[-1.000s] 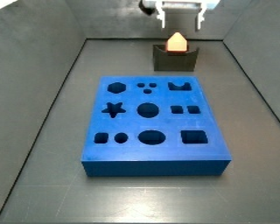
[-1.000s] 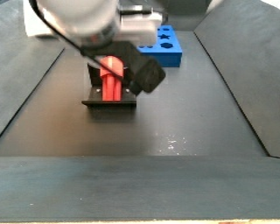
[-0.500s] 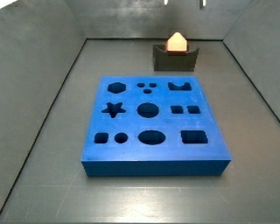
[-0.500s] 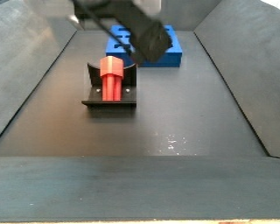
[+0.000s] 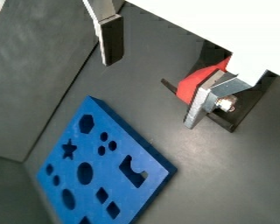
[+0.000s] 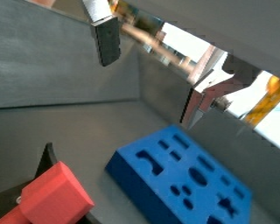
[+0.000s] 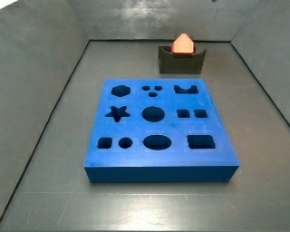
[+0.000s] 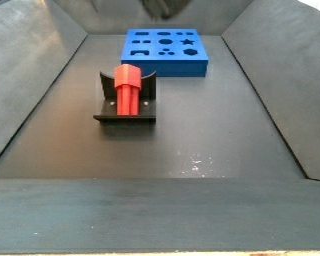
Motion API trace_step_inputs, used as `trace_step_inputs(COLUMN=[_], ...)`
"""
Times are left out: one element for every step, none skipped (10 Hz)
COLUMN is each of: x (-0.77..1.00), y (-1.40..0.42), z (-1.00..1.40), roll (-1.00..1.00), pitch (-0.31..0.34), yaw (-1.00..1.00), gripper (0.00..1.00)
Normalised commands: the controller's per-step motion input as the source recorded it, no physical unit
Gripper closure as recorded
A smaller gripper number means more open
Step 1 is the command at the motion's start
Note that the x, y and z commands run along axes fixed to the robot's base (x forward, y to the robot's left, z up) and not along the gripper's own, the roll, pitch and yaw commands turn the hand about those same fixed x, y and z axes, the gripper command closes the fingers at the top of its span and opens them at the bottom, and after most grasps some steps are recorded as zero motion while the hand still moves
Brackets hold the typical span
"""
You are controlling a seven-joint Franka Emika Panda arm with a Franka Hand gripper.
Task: Pick up the 3 prong object. Move up. Rotate the 3 prong object. Place the 3 prong object on the fixture. Regrasp the 3 prong object. Move to above the board. Insert the 3 prong object.
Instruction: Regrasp the 3 prong object.
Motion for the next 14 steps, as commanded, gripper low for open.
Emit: trace_step_inputs(x=[-0.05, -0.04, -0.03, -0.04, -0.04, -0.04, -0.04, -0.04, -0.03, -0.02, -0.02, -0.02, -0.01, 0.0], y=[-0.08, -0.05, -0.05, -0.04, -0.03, -0.03, -0.03, -0.03, -0.03, -0.02, -0.02, -0.02, -0.02, -0.02], z=[0.03, 0.03, 0.01, 0.02, 0.02, 0.01, 0.01, 0.01, 0.0, 0.0, 0.0, 0.0, 0.01, 0.0], roll=[1.0, 1.0, 1.0, 1.0, 1.0, 1.0, 1.0, 1.0, 1.0, 1.0, 1.0, 1.0, 1.0, 1.0], pitch=[0.052, 0.052, 0.05, 0.045, 0.04, 0.036, 0.028, 0.025, 0.016, 0.013, 0.01, 0.012, 0.018, 0.024], yaw=[0.01, 0.01, 0.01, 0.01, 0.01, 0.01, 0.01, 0.01, 0.01, 0.01, 0.02, 0.02, 0.02, 0.02], gripper=[0.0, 0.0, 0.0, 0.0, 0.0, 0.0, 0.0, 0.0, 0.0, 0.0, 0.0, 0.0, 0.0, 0.0])
